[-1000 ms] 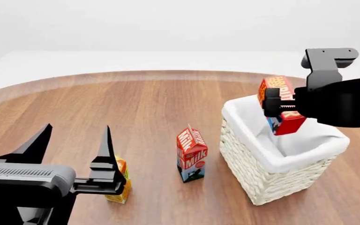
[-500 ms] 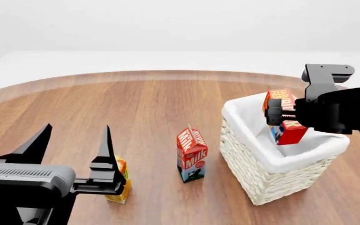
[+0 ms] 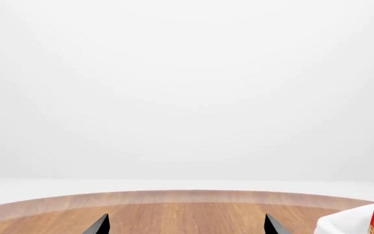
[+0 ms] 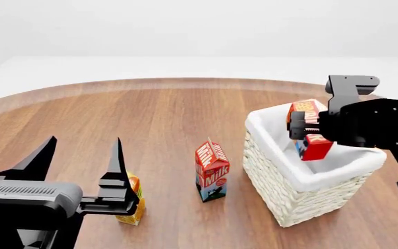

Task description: Pick up the cream cheese box and the butter, and put them in the basket.

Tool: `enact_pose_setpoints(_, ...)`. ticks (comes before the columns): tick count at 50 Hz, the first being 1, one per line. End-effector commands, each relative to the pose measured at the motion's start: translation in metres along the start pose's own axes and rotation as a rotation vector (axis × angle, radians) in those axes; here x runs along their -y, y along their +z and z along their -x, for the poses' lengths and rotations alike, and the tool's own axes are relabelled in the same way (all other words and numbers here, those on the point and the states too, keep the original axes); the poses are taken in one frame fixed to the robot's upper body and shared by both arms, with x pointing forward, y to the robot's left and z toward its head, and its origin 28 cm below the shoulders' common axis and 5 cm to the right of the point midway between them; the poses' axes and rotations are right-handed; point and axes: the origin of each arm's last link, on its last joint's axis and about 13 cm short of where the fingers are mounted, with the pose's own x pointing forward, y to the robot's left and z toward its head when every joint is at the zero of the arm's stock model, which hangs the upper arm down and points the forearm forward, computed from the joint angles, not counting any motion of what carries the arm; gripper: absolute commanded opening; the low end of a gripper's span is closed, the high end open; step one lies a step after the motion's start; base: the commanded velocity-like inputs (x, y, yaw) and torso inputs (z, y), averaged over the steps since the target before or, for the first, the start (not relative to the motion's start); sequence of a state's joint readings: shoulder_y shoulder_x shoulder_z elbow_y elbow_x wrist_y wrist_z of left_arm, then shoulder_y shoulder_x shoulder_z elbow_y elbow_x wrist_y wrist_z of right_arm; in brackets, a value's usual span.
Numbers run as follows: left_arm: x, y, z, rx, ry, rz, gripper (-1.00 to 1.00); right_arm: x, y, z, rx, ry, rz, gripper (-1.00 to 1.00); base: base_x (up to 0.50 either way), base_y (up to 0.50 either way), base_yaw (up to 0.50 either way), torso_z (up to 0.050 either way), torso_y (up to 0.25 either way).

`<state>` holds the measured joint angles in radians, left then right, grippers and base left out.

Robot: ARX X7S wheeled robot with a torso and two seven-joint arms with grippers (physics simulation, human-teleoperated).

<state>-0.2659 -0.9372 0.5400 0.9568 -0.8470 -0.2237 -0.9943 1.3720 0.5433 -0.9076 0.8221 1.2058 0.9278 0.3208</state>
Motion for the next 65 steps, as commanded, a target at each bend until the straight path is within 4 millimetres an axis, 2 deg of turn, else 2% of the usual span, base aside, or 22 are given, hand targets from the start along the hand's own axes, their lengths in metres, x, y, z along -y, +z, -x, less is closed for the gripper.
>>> enact_pose_setpoints(1, 0.001, 0.001, 0.001, 0.001, -0.002, 0.001, 1.00, 0.003, 0.005, -0.001, 0.020, -0.027, 0.019, -1.00, 0.00, 0.00, 0.00, 0.000, 0.000)
enact_pose_setpoints(35, -0.001, -0.001, -0.001, 0.002, 0.006, 0.000, 1.00, 0.002, -0.002, -0.006, 0.011, -0.052, 0.038, -1.00, 0.00, 0.00, 0.00, 0.001, 0.001)
enact_pose_setpoints(36, -0.001, -0.001, -0.001, 0.002, 0.005, 0.000, 1.00, 0.002, -0.002, -0.006, 0.013, -0.053, 0.038, 1.00, 0.00, 0.00, 0.00, 0.000, 0.010)
enact_pose_setpoints(50, -0.001, -0.001, -0.001, 0.001, 0.006, 0.000, 1.00, 0.004, 0.000, -0.006, 0.024, -0.053, 0.021, 1.00, 0.00, 0.00, 0.00, 0.000, 0.000)
enact_pose_setpoints(65, -0.001, -0.002, -0.001, 0.001, 0.005, 0.001, 1.00, 0.003, 0.010, 0.020, 0.122, -0.026, 0.005, 1.00, 0.00, 0.00, 0.00, 0.000, 0.000)
